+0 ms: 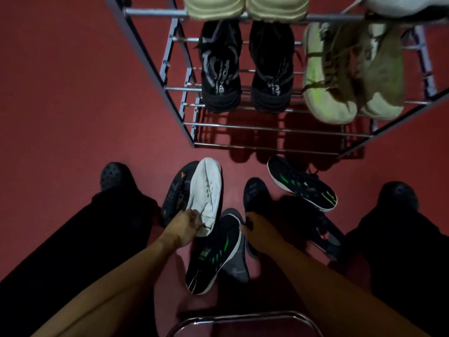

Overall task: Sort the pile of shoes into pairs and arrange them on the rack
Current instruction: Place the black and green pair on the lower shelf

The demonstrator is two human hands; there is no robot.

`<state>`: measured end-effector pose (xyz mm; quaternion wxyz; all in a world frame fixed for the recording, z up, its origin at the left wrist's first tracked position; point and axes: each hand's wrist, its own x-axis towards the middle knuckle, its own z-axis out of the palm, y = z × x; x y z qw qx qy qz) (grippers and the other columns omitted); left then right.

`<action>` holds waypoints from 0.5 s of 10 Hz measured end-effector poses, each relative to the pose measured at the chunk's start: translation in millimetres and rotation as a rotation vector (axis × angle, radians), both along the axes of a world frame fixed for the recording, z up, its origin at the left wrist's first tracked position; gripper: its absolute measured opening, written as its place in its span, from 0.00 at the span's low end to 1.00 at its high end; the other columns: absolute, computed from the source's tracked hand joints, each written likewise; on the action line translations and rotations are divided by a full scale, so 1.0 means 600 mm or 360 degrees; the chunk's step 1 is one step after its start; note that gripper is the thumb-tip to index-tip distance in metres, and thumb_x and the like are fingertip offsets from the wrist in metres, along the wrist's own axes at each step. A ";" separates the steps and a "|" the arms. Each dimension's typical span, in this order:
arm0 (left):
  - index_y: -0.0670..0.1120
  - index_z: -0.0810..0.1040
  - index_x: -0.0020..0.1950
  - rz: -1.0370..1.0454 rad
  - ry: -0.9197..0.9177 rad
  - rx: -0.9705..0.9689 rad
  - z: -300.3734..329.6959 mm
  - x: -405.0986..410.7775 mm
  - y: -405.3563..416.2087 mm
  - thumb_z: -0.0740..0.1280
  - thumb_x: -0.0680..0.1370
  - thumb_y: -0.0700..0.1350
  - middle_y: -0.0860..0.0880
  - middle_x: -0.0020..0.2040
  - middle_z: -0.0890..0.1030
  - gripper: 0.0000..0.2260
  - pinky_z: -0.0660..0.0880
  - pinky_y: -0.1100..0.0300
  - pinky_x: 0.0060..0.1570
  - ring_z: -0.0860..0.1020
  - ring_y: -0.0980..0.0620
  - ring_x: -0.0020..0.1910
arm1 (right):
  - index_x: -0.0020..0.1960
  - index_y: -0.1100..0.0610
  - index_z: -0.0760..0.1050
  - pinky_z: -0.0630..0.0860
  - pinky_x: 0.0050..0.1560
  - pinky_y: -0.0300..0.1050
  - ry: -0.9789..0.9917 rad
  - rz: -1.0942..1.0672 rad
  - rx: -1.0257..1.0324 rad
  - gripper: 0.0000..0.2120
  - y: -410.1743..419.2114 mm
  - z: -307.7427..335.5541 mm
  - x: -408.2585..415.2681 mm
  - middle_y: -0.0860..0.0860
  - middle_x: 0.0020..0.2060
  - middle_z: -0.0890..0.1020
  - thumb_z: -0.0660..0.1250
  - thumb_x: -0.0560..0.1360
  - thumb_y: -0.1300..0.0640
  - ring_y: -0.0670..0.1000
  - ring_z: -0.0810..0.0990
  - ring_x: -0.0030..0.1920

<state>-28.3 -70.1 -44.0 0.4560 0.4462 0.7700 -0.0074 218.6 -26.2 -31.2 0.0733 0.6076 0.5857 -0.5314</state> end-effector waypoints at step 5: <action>0.46 0.79 0.62 0.0068 -0.0146 0.0000 -0.034 -0.006 -0.017 0.67 0.81 0.43 0.44 0.60 0.71 0.09 0.75 0.73 0.50 0.79 0.53 0.50 | 0.57 0.54 0.77 0.74 0.60 0.49 -0.0133 0.0078 0.0034 0.16 -0.004 -0.109 -0.080 0.56 0.57 0.75 0.72 0.74 0.47 0.57 0.78 0.56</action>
